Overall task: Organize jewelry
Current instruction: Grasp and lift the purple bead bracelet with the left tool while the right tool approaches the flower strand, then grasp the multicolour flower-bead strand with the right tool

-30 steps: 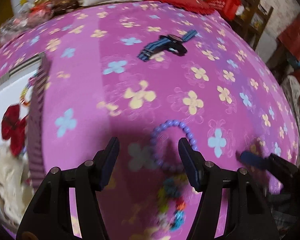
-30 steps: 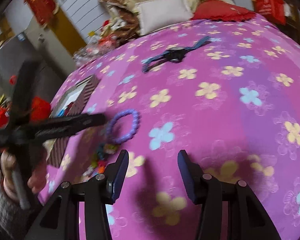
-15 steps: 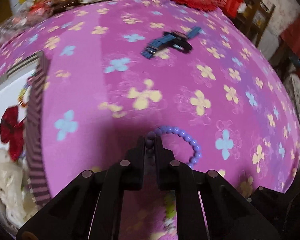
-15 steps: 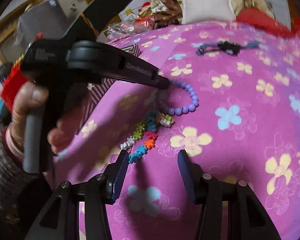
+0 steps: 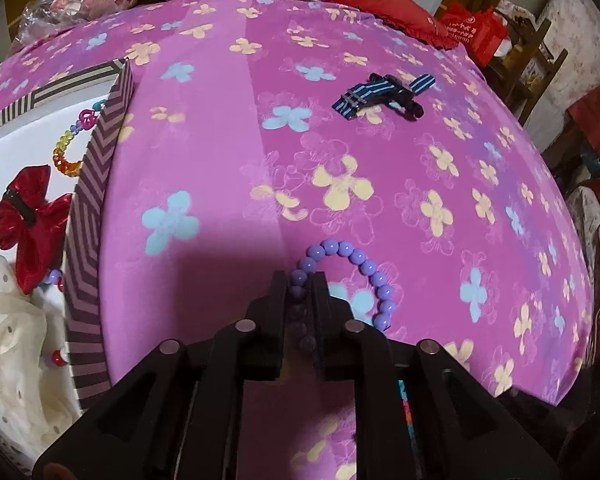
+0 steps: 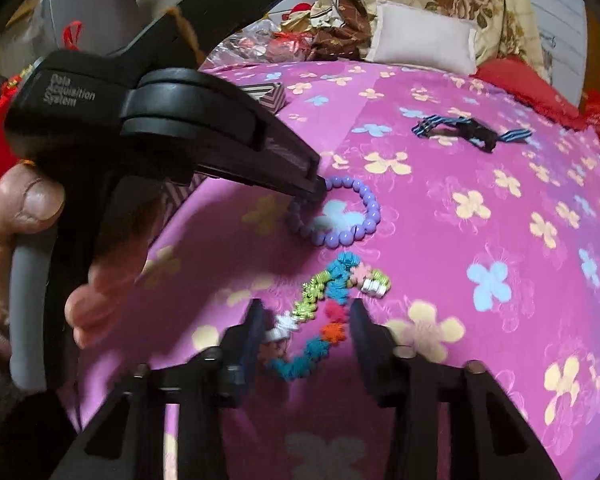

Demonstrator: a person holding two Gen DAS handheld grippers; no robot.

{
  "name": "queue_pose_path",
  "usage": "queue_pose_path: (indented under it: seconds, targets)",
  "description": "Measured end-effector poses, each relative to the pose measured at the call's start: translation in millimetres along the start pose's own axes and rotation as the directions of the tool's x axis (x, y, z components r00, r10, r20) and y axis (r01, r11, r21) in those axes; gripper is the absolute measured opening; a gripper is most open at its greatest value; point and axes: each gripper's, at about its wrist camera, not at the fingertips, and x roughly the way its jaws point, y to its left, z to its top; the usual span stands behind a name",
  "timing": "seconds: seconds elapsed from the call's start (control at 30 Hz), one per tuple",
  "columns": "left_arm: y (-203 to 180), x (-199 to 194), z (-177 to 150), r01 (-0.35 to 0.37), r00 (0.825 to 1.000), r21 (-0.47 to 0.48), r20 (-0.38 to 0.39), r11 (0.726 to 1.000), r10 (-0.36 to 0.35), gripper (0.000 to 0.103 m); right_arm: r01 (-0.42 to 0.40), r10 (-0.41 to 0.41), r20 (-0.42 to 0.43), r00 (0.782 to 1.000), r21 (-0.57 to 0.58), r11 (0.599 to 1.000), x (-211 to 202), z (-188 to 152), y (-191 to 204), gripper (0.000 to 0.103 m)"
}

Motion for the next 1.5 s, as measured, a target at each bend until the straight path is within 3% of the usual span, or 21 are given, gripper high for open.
queue_pose_path:
  seconds: [0.13, 0.17, 0.23, 0.67, 0.97, 1.1, 1.2, 1.37, 1.5]
  targets:
    - [-9.0, 0.4, -2.9, -0.046, 0.999, 0.037, 0.02, 0.998, 0.045, 0.013, 0.013, -0.013, -0.004, 1.0, 0.002, 1.0, -3.2, -0.2, 1.6, 0.021]
    - [-11.0, 0.4, -4.3, -0.061, 0.998, 0.047, 0.023, 0.997, 0.06, 0.008, 0.015, -0.016, 0.006, 1.0, 0.011, 1.0, -8.6, 0.1, 0.5, 0.019]
    - [-13.7, -1.5, -7.4, -0.062, 0.997, 0.056, 0.038, 0.996, 0.06, 0.008, 0.023, -0.023, 0.012, 1.0, 0.017, 1.0, -18.9, 2.0, 0.0, 0.0]
    - [-7.8, -80.3, -8.0, -0.005, 0.977, 0.048, 0.215, 0.999, -0.006, 0.008, 0.096, -0.103, 0.043, 0.994, 0.132, 0.987, -77.2, -2.9, -27.8, 0.0]
    - [28.6, -117.0, -9.6, 0.005, 0.962, -0.043, 0.272, 0.999, 0.007, 0.008, 0.029, -0.05, 0.063, 0.997, 0.306, 0.952, -100.2, 2.4, -64.6, 0.0]
    - [45.0, -129.4, -8.8, 0.009, 0.955, -0.079, 0.295, 0.997, 0.015, 0.008, 0.017, -0.037, 0.052, 0.998, 0.337, 0.941, -98.5, 4.5, -72.0, 0.0]
    - [52.2, -137.7, -8.8, 0.005, 0.95, -0.093, 0.313, 0.996, 0.024, 0.008, 0.005, -0.016, 0.038, 0.999, 0.289, 0.957, -94.1, 7.3, -61.0, 0.0]
    - [62.8, -146.8, -9.6, 0.007, 0.944, -0.118, 0.328, 0.993, 0.032, 0.008, -0.004, 0.015, -0.062, 0.998, 0.183, 0.983, -57.8, 13.3, -30.5, 0.006]
    - [64.8, -152.2, -11.8, -0.005, 0.939, -0.116, 0.341, 0.993, 0.045, 0.008, -0.009, 0.029, -0.122, 0.992, 0.159, 0.987, -27.7, 13.0, -19.9, 0.027]
